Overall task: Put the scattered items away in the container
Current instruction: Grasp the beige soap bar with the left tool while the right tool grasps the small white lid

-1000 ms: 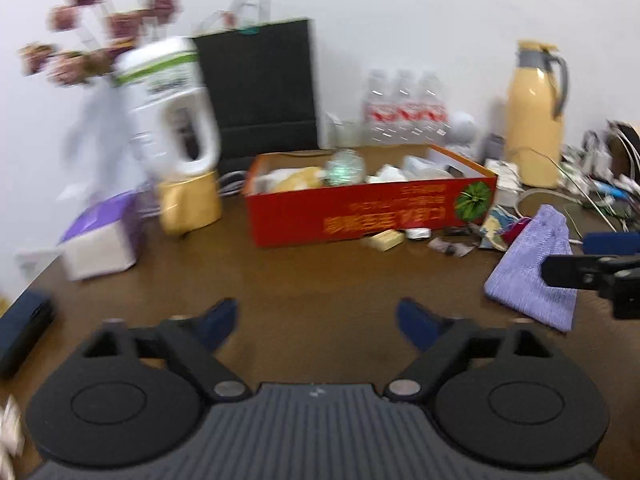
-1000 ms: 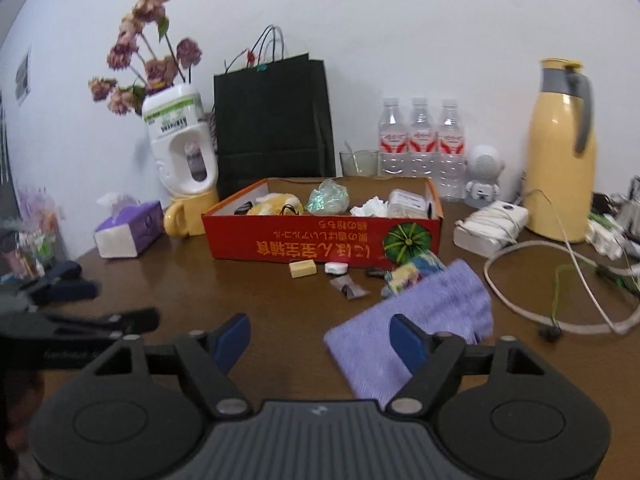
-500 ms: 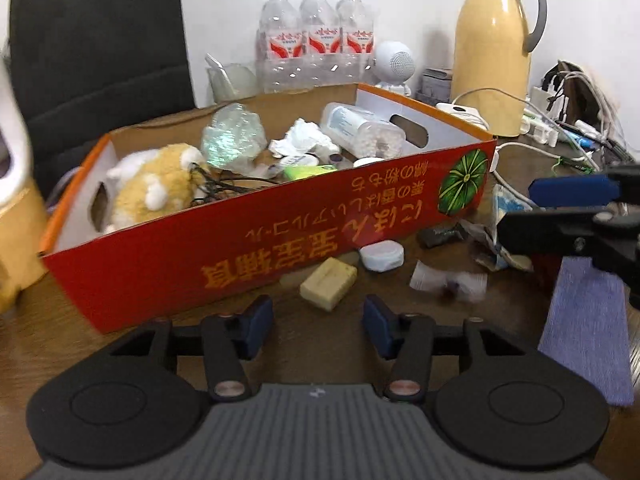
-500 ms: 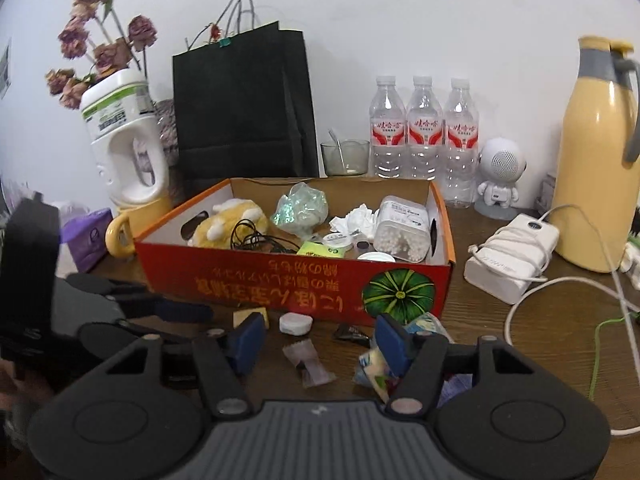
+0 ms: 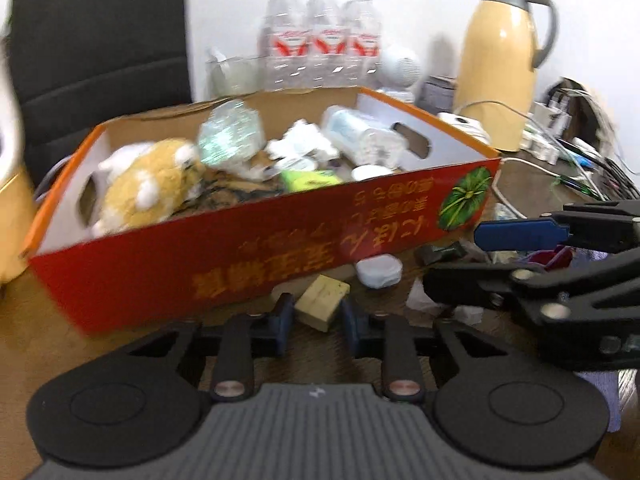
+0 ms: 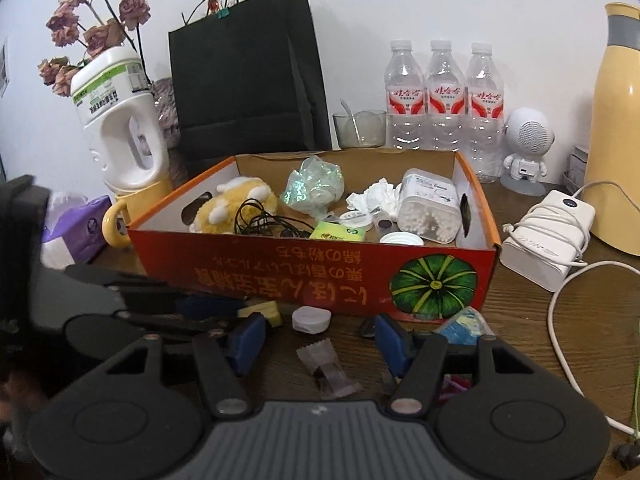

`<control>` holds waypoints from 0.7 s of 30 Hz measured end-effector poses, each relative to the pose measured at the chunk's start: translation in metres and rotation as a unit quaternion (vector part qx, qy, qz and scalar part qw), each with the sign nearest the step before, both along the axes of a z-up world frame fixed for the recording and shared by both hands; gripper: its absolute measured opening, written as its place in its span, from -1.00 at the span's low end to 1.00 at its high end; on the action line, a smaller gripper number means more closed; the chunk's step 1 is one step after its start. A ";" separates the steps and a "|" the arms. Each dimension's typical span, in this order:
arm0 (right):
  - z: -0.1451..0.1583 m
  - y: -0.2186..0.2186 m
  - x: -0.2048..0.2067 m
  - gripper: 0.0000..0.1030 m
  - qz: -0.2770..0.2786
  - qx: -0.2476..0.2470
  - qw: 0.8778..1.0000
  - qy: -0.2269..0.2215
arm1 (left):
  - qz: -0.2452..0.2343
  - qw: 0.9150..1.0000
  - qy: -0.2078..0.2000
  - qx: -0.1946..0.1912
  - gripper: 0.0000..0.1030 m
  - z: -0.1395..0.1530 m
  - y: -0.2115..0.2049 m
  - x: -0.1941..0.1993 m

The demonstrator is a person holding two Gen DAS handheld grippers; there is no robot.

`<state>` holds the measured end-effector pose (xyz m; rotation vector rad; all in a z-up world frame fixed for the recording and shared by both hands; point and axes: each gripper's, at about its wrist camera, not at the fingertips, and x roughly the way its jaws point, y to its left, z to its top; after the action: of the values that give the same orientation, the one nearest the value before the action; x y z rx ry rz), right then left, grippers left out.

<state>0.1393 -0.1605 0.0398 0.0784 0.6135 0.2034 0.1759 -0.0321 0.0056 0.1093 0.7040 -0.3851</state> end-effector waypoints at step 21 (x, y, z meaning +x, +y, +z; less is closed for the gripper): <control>-0.025 0.048 0.041 -0.51 -0.031 -0.073 0.996 0.036 | 0.170 0.983 -0.067 0.025 -0.49 0.016 0.033 -0.087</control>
<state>0.1800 -0.1123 0.0148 -0.0367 0.6960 0.0945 0.0893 0.0013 0.0211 0.0605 0.5865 -0.0325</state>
